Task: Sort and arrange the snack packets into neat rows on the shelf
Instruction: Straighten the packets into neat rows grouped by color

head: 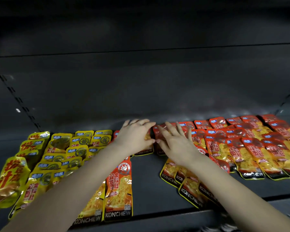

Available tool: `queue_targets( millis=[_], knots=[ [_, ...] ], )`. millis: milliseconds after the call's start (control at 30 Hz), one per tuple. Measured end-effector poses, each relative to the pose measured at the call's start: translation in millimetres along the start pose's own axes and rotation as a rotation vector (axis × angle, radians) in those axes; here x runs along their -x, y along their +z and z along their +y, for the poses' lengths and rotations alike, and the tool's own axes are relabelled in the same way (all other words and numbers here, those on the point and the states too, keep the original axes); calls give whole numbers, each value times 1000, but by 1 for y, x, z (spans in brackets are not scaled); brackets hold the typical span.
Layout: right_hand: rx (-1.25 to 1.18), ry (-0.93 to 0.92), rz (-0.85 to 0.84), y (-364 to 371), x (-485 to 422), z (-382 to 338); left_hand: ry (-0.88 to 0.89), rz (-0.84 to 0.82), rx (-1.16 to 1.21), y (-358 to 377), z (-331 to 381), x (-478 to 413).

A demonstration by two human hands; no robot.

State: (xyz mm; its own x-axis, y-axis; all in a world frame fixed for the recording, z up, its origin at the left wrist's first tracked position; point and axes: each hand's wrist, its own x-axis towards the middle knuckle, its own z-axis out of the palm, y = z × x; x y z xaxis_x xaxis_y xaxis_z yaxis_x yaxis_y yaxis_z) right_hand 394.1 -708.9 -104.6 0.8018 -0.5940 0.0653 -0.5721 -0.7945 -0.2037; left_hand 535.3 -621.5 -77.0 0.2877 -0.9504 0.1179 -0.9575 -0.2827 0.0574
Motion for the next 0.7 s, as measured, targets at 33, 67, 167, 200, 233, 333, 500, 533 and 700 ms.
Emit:
queue_targets(
  millis=[33, 67, 167, 200, 233, 333, 500, 533, 700],
  knots=[
    [-3, 21, 3, -1, 6, 6, 20, -3, 3, 1, 7, -2],
    [-4, 42, 3, -2, 12, 13, 44, -12, 6, 1, 16, -4],
    [1, 105, 23, -6, 32, 36, 121, -43, 31, 2, 43, -9],
    [-1, 129, 30, -8, 40, 44, 152, -51, 43, 3, 52, -10],
    [-6, 153, 34, -10, 47, 51, 184, -64, 55, 3, 62, -12],
    [-22, 225, 59, -15, 70, 71, 288, -121, 77, 6, 88, -15],
    [-2, 295, 24, -19, 109, 94, 401, -205, 94, 21, 117, -10],
    [-8, 293, 3, -18, 113, 95, 405, -217, 92, 23, 118, -8],
    [5, 322, -49, -13, 136, 94, 448, -272, 74, 30, 127, 1]
  ],
)
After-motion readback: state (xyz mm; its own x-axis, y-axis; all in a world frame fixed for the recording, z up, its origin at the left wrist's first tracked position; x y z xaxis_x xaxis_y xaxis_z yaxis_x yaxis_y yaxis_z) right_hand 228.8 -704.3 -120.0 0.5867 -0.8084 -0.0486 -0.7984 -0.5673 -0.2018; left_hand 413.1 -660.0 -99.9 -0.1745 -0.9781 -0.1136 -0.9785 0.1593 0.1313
